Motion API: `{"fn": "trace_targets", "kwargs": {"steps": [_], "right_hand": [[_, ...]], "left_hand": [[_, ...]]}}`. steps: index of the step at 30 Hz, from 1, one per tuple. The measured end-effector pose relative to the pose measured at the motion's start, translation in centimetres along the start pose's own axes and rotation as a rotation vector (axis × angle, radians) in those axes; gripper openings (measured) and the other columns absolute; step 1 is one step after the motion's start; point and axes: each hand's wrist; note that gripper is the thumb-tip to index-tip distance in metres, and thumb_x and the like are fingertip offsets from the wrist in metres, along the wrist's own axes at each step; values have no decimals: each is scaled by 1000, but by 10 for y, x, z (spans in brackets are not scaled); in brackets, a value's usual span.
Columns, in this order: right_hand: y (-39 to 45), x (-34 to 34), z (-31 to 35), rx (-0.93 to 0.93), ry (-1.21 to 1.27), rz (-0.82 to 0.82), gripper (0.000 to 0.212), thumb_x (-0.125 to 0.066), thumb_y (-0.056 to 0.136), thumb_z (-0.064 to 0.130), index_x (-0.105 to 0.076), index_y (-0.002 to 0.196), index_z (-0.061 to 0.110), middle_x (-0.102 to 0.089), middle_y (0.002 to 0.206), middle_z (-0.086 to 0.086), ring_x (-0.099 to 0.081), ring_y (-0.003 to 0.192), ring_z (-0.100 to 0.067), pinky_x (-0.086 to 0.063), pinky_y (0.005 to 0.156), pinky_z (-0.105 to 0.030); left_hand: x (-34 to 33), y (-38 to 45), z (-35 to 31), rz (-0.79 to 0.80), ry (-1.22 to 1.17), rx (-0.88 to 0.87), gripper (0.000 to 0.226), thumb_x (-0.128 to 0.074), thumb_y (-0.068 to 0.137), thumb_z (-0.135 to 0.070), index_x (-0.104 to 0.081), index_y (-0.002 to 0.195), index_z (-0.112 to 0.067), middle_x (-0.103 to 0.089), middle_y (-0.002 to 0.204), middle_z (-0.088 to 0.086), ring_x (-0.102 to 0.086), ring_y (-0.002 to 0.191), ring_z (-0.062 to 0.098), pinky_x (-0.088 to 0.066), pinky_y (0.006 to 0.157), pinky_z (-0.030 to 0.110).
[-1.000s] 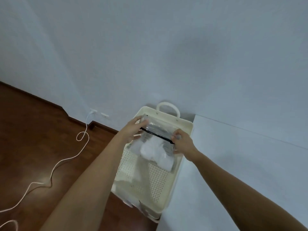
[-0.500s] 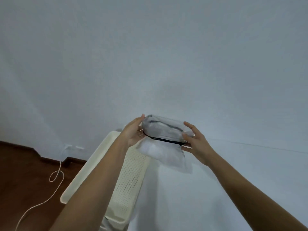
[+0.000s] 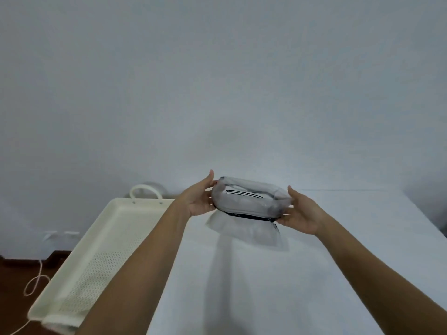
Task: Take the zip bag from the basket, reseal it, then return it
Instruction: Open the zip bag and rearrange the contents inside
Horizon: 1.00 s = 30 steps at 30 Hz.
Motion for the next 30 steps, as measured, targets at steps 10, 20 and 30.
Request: {"fn": "trace_targets", "kwargs": {"steps": [10,20,30], "right_hand": [[-6,18,15,-31,-356,130,33,-61,88,15,-71,58,11,-54,64,-3,-55,51,-12,-50,54,-26],[-5,2,22,58,-626,70,16,-76,77,2,-67,66,8,-67,69,-8,-66,60,-17,-58,60,-26],[5,-38,11,568,-795,-200,31,-85,69,15,-56,65,3,-48,63,-10,-44,55,-21,-38,58,-33]], "left_hand": [[-13,4,-10,233,454,241,34,-67,82,-46,-68,91,-14,-58,49,-5,-55,44,7,-49,47,18],[5,4,-12,102,687,-112,10,-80,76,-5,-80,70,-14,-66,73,9,-54,71,20,-47,70,30],[1,0,-12,-37,779,-591,20,-76,84,-27,-71,81,-7,-64,74,8,-54,68,18,-44,68,33]]}}
Point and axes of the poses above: each hand's wrist, its own y-axis towards the middle knuckle, its own x-axis out of the back of the hand, z = x × y
